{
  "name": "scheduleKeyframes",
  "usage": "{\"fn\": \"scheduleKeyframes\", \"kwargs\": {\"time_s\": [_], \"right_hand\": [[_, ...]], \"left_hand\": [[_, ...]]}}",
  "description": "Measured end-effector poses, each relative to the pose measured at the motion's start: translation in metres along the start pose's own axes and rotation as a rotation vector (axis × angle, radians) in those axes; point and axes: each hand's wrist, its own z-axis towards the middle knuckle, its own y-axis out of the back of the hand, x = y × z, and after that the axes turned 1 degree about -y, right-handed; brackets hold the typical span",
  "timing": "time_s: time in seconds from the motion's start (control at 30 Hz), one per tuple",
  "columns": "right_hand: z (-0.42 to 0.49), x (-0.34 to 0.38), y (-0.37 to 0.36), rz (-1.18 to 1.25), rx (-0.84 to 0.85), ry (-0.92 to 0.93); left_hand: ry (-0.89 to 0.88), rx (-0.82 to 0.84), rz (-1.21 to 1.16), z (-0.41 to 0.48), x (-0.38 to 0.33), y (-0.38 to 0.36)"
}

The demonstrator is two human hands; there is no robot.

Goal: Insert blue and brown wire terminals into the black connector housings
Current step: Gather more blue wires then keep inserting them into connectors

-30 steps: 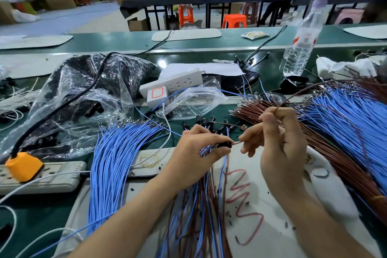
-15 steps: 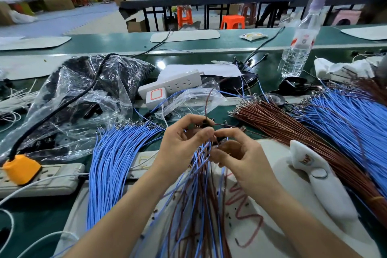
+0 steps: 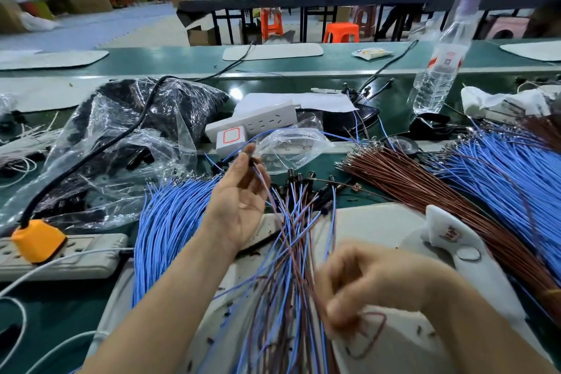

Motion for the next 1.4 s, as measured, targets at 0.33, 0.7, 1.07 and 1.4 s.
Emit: {"fn": "scheduleKeyframes", "kwargs": {"time_s": [0.33,0.7,1.07,1.4], "right_hand": [[0.011,-0.006,0.001,0.205,-0.504,0.063],[0.011,-0.014,-0.003,-0.1,-0.316,-0.23],[0.006,-0.013,0.01,-0.082,-0.573,-0.107],[0.0,-0.025,0.039,-0.969,-1.322,-0.258]], "left_hand": [[-0.004,0.371,0.421,-0.016,0.022,-0.001],[-0.338,-0.115,0.261,0.002,-0.001,0.005],[-0.46,-0.021,0.378,-0.002,0.01,0.004],[-0.536,-0.152,0.428,0.003,0.005,0.011]]}}
